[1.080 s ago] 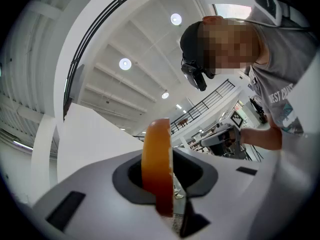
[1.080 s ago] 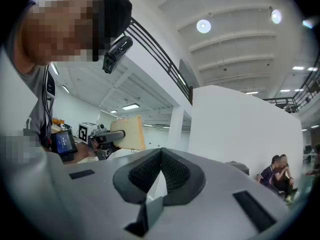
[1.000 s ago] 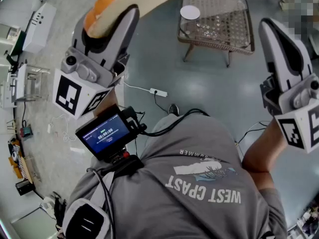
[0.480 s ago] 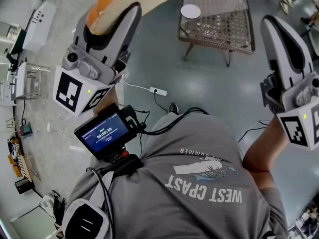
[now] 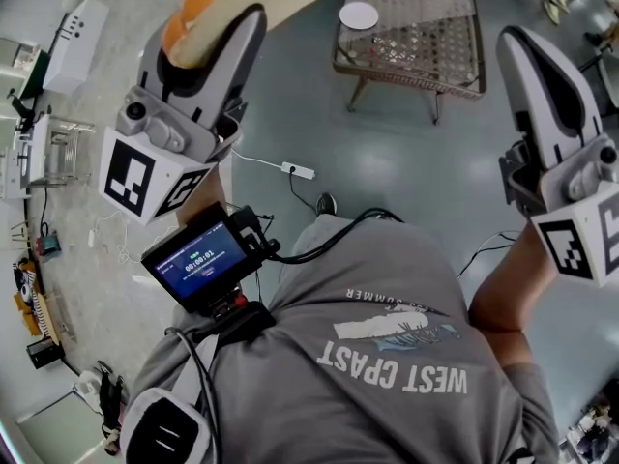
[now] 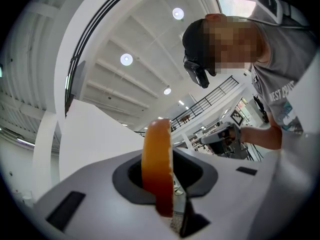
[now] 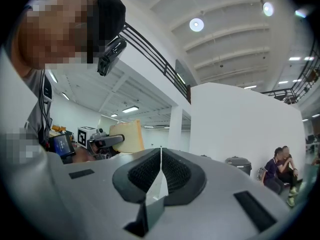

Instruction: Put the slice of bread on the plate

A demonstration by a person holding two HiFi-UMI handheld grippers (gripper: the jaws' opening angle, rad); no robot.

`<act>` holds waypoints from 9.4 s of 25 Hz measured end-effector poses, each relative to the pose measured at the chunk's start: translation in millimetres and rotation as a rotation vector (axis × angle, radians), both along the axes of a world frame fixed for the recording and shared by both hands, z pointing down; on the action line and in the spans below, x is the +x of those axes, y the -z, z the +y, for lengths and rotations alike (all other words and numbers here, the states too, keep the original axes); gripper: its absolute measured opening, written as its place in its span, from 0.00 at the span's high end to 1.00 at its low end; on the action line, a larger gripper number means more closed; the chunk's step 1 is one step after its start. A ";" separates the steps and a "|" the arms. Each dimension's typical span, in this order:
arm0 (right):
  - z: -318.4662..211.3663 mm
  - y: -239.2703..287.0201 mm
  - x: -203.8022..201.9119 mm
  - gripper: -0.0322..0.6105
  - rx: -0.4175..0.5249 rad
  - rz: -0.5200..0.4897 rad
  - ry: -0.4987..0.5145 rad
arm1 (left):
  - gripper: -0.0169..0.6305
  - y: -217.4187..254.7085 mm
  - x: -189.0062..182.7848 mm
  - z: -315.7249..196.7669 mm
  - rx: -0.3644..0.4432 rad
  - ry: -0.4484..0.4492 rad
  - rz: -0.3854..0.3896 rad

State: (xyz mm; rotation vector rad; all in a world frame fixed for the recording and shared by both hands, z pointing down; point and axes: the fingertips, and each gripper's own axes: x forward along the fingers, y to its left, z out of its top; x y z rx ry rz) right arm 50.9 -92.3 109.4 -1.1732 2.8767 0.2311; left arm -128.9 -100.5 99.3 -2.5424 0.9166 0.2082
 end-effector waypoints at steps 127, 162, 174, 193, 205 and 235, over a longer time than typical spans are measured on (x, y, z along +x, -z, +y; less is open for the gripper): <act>-26.0 -28.6 -24.9 0.94 -0.095 -0.001 0.090 | 0.82 -39.1 -7.9 -21.9 -0.112 0.085 -0.007; -32.9 -38.2 -24.2 0.94 -0.142 0.027 0.080 | 0.82 -61.7 -5.1 -45.6 -0.144 0.139 -0.061; -28.7 -48.1 -18.6 0.94 -0.175 0.017 0.054 | 0.82 -88.0 -5.9 -60.4 -0.190 0.152 -0.097; -26.6 -56.4 -16.0 0.94 -0.209 0.026 0.033 | 0.82 -151.6 -14.2 -89.6 -0.328 0.172 -0.125; -22.6 -60.4 -8.8 0.94 -0.234 0.034 0.003 | 0.82 -210.2 -10.0 -106.8 -0.397 0.198 -0.235; -29.2 -90.7 7.4 0.94 -0.336 0.072 -0.058 | 0.82 -360.6 20.0 -142.9 -0.395 0.229 -0.651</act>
